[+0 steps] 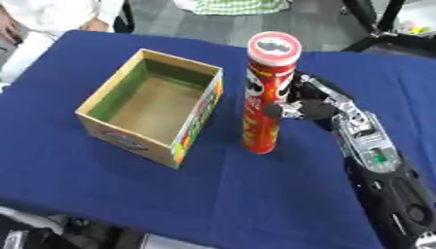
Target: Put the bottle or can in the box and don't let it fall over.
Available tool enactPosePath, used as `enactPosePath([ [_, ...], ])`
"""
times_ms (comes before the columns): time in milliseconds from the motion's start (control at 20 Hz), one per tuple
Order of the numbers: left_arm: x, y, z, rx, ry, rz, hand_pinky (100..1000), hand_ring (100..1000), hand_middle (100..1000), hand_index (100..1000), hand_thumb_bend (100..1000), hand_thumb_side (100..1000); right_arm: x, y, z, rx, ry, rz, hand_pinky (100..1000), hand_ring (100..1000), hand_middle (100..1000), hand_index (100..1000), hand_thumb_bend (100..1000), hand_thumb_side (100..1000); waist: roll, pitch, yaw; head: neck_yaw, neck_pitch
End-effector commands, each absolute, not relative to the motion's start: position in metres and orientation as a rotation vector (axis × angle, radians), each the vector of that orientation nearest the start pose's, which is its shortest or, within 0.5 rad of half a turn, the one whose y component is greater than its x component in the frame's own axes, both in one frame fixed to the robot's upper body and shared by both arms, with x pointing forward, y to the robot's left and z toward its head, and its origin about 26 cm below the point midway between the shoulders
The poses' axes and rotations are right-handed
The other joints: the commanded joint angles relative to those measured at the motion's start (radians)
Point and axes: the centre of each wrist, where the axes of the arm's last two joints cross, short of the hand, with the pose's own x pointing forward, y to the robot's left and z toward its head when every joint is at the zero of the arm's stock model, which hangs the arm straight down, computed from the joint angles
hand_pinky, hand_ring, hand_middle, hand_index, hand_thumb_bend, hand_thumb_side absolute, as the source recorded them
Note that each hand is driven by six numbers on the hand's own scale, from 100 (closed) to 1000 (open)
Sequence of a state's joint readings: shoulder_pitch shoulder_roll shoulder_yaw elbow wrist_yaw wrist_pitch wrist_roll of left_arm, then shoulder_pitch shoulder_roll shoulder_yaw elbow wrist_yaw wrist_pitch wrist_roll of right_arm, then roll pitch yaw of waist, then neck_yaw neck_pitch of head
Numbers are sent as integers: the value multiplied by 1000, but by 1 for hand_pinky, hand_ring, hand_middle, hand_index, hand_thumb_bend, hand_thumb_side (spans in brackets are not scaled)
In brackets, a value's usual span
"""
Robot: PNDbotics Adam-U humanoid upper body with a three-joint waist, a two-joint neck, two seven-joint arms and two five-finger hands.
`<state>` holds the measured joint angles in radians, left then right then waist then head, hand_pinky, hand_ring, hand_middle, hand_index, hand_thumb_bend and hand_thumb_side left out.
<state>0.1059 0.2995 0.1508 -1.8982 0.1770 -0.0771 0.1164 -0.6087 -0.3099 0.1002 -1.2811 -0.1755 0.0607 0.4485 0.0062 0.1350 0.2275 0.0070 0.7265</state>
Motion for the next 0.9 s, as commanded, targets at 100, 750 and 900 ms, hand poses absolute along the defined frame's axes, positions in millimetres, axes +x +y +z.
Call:
enactPosePath([
  [100, 243, 341, 86, 287, -1917, 32, 968, 925, 915, 918, 116, 741, 419, -241, 141, 307, -1722, 711, 888, 1000, 1000, 884, 919, 305, 2, -9, 2, 1, -16],
  [750, 243, 341, 85, 286, -1913, 35, 968, 926, 915, 917, 115, 741, 418, -224, 138, 306, -1698, 654, 879, 978, 1000, 717, 858, 252, 2, -7, 3, 1, -18],
  [900, 243, 341, 85, 286, -1911, 35, 968, 927, 915, 917, 114, 741, 417, -220, 138, 309, -1692, 632, 877, 969, 989, 650, 826, 226, 2, -7, 3, 2, -18],
])
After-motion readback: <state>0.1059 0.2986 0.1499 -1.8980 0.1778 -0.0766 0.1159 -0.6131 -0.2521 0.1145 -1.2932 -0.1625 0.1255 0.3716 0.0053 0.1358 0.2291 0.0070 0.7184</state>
